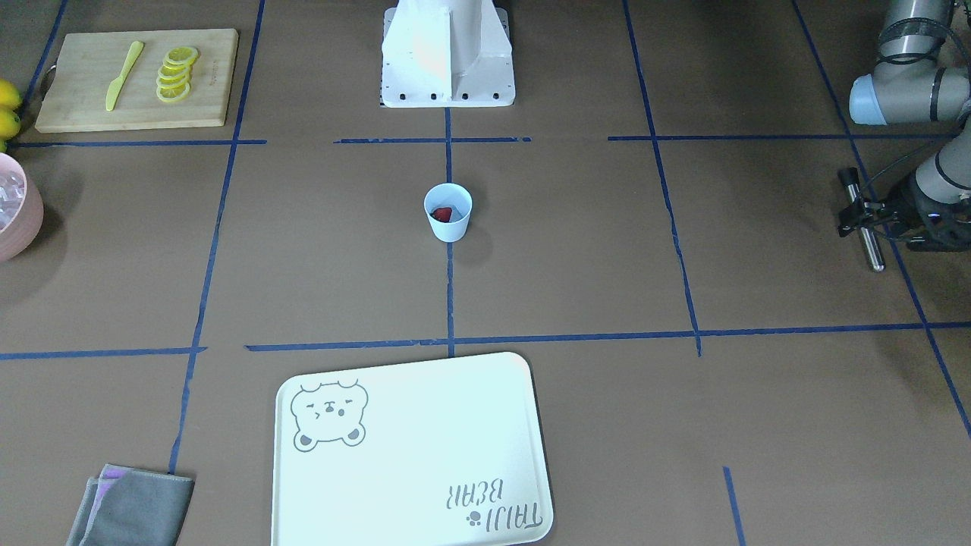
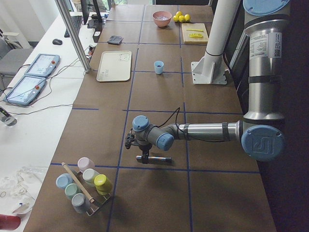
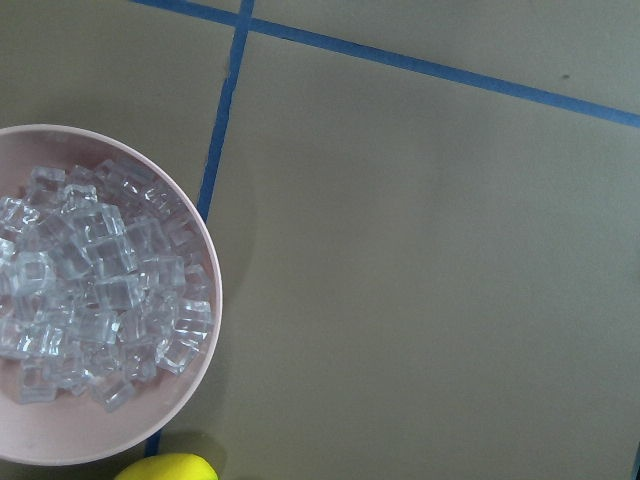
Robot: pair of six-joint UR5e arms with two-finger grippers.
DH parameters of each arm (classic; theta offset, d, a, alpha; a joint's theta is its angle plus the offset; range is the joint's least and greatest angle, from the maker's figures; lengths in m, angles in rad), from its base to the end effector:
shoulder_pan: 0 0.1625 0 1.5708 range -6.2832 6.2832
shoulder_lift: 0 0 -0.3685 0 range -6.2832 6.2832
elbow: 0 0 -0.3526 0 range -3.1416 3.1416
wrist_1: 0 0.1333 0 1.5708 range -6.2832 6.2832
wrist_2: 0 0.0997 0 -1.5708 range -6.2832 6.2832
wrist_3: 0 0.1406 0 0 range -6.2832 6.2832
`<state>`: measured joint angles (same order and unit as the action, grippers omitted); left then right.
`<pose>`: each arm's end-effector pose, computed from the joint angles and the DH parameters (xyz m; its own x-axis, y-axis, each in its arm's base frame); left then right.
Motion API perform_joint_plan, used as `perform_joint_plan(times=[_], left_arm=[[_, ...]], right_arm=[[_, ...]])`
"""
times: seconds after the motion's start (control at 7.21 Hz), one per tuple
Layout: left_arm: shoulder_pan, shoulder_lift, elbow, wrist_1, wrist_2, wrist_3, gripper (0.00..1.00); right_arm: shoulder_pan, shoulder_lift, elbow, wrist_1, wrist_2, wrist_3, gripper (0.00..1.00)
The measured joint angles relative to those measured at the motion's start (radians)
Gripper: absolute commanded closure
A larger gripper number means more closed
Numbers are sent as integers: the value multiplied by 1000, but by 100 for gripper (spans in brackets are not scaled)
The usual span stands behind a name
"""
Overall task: Mash ice and strawberries in cup
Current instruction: 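Lower the pestle onto the table and release it with the left gripper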
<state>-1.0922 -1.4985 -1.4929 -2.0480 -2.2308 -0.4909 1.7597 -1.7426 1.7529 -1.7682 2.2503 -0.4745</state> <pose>0.1664 -0.4230 0.6560 0.7440 0.0788 -0.6635 -0.0968 0.9953 0.0096 0.1131 -0.3522 0.6480 0.7444 -0.2089 0.6342 0.1749 0.9776 0.1166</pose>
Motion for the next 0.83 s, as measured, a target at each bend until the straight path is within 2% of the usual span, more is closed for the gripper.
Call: perform_joint_plan(times=[0.28,0.55,0.69,0.83], left_arm=[[-2,2,-25,2,-17,2,0],[-11,9,-100,25,-20,14,0],[-38,10,-149,91,-21,68,0],[-97,6,-209,221,-19,181,0]], right_arm=[[1,0,1,0,0,0,0],[1,0,2,1,0,1,0],[1,0,2,0,0,1,0],[1,0,3,0,0,1,0]])
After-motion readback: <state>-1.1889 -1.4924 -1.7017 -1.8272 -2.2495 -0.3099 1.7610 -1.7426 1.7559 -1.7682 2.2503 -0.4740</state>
